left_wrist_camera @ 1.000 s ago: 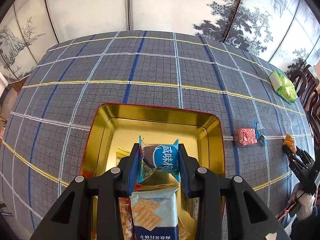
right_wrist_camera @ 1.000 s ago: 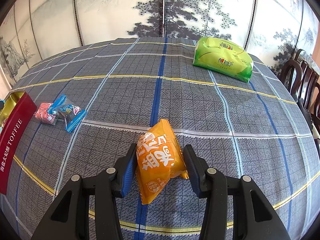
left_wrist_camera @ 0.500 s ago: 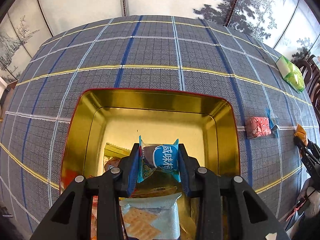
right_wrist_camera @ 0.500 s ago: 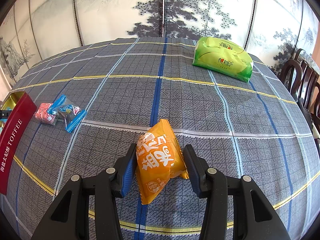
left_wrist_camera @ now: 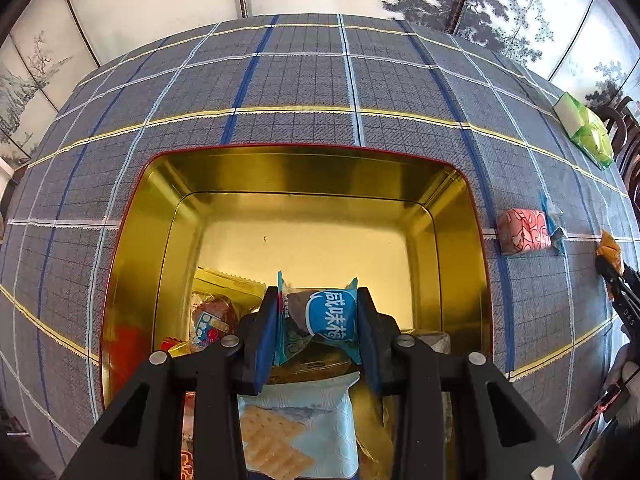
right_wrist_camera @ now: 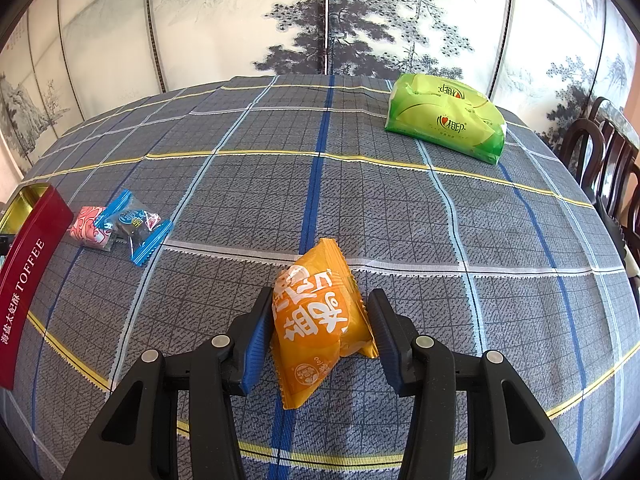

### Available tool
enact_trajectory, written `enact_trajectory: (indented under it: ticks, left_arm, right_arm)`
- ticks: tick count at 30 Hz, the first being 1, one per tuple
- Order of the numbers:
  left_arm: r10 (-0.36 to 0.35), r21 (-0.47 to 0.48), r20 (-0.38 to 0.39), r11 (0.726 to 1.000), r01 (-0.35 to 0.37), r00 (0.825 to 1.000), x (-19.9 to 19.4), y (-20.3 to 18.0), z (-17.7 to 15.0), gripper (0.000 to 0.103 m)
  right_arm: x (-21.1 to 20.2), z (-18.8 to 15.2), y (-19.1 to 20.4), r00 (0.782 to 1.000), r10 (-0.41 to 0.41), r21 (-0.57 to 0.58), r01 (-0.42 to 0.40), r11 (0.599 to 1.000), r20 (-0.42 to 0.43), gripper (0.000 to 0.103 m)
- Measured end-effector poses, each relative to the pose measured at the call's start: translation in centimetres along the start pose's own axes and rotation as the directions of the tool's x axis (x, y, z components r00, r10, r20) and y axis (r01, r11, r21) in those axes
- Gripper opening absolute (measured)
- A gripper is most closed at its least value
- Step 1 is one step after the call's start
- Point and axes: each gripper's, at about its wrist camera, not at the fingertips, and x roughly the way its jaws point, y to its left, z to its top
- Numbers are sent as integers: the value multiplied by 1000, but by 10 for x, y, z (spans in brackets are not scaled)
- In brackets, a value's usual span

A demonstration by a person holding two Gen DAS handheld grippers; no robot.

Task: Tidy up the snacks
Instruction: 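Lower the blue candy into the tin and open the left tool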

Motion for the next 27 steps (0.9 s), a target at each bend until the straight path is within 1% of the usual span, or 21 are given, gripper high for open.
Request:
enact_trajectory:
  ticks: [7,16,22,23,27]
  left_arm:
    - [6,7,-8,1000,-6,1000,2,-2,-2,34]
    - [17,12,-9,1000,-16,1000,2,-2,-2,38]
    - [15,9,-1,1000,-15,1000,-3,-1,-3,45]
    - [16,6,0,1000,-16,1000,-4,-1,-4,48]
    - [11,12,13,1000,-11,1000,-11,-2,-5,52]
  right_arm:
    - [0,0,0,1000,0,0,0,1000,0,49]
    - [0,0,0,1000,0,0,0,1000,-1,49]
    - [0,0,0,1000,-1,2,1,1000,-1,50]
    - [0,0,0,1000,-1,1,1,1000,0,50]
    - [0,0,-1,1000,0,1,0,1000,0,51]
